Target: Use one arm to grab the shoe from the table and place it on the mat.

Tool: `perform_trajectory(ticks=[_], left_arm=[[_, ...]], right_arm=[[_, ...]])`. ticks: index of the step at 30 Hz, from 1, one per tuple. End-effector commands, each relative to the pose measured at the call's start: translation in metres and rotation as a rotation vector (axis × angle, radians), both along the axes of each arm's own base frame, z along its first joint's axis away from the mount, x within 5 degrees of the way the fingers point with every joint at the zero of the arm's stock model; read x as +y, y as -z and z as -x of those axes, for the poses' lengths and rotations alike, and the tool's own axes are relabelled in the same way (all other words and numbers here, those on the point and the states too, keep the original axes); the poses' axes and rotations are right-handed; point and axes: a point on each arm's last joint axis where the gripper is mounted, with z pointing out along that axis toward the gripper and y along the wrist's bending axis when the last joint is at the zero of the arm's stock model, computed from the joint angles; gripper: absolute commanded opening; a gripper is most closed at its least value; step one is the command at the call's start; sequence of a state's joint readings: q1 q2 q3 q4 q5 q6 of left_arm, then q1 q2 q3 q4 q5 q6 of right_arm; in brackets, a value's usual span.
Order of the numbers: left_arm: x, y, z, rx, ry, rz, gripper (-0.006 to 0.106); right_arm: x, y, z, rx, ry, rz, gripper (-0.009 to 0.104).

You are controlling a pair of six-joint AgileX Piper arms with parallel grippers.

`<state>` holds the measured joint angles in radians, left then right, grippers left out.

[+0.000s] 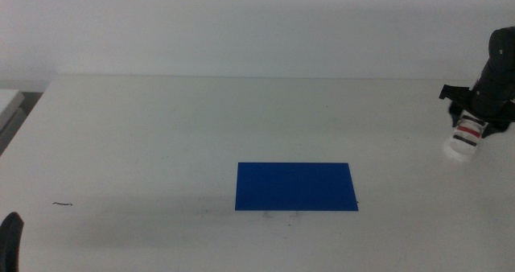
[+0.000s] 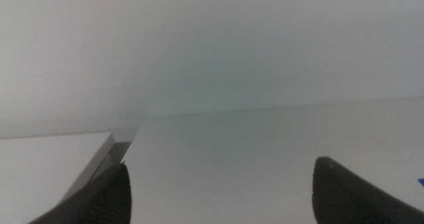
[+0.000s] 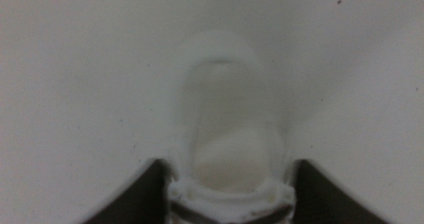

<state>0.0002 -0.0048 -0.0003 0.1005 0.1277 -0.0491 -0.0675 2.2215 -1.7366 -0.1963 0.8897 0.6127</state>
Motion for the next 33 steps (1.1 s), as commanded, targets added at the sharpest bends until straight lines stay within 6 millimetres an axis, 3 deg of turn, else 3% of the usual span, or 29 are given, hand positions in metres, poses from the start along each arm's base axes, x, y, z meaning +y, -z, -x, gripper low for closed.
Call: perform_trajectory(ticks=[1,2,4,7,11,14,20,25,33], left_arm=[[0.0,-0.001,0.0,-0.007,0.002,0.005,0.094],[0.0,-0.001,0.0,-0.007,0.002,0.005,0.094],[0.0,-0.001,0.0,-0.007,0.002,0.005,0.094],[0.0,-0.001,0.0,-0.007,0.002,0.005,0.094],[0.0,-0.001,0.0,-0.007,0.002,0.005,0.094],[0.0,-0.001,0.0,-0.007,0.002,0.005,0.094],[0.0,-0.001,0.0,-0.007,0.002,0.005,0.094],[0.0,-0.001,0.0,-0.007,0.002,0.005,0.094],[0.0,-0.001,0.0,-0.007,0.002,0.005,0.094]], right_arm=[[-0.004,-0.004,-0.002,-0.017,0.007,0.009,0.021],[-0.003,-0.005,0.0,-0.007,0.006,0.01,0.009],[0.007,-0.014,0.003,0.011,-0.004,0.011,-0.002],[0.038,-0.044,0.013,0.007,-0.035,0.006,0.002],[0.107,-0.077,0.033,-0.061,-0.139,-0.011,0.009],[0.156,-0.083,0.055,-0.083,-0.205,-0.022,0.009],[0.241,-0.076,0.097,-0.058,-0.281,-0.047,0.009],[0.267,-0.071,0.106,-0.094,-0.262,-0.083,0.009],[0.279,-0.069,0.114,-0.057,-0.222,-0.162,0.009]])
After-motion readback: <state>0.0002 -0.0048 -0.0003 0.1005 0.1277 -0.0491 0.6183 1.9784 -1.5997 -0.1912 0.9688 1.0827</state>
